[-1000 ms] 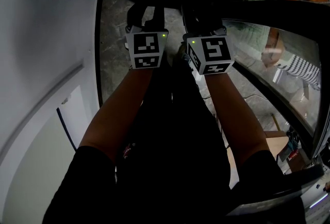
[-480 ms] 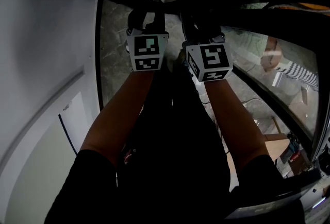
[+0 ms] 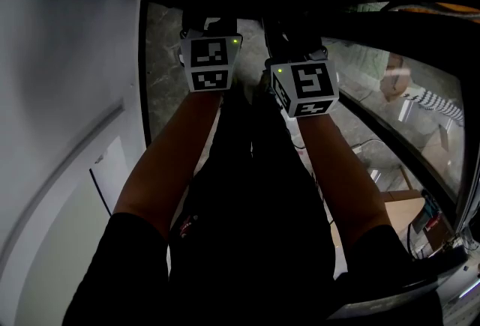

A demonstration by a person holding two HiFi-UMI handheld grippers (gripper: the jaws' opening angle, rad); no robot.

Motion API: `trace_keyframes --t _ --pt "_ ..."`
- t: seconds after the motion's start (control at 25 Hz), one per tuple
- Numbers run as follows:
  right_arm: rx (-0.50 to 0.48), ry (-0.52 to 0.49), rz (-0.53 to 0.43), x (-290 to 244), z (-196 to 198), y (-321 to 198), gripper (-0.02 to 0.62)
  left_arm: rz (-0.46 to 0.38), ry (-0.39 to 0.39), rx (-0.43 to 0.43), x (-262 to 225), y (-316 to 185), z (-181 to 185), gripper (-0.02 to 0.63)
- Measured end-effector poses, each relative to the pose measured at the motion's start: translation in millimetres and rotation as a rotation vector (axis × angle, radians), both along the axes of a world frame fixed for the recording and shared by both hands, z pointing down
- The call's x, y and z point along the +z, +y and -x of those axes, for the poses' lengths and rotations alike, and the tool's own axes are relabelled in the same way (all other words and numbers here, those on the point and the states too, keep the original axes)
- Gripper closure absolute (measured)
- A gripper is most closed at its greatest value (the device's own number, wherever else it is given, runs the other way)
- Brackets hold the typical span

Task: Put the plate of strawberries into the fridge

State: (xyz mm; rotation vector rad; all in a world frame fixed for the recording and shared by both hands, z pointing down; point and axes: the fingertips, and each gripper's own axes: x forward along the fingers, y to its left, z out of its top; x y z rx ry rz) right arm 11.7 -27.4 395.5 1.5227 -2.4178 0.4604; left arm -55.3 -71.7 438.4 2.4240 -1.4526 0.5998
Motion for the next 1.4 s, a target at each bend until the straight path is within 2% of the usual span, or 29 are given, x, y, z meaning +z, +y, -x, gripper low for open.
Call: trace_keyframes --t 0.36,0.68,1.4 --pt "0.022 -0.005 -0.003 -1 -4 -4 0.591 0.001 0.01 0.008 -2 -2 0 0.543" --pt "0.032 0.024 -0.016 -2 1 -7 0.591 -0.046 0.004 0.041 -25 2 5 0.543" --pt "0.131 0.021 -0.052 -21 11 -17 0.591 -0.089 0.014 0.074 -54 2 26 0.543"
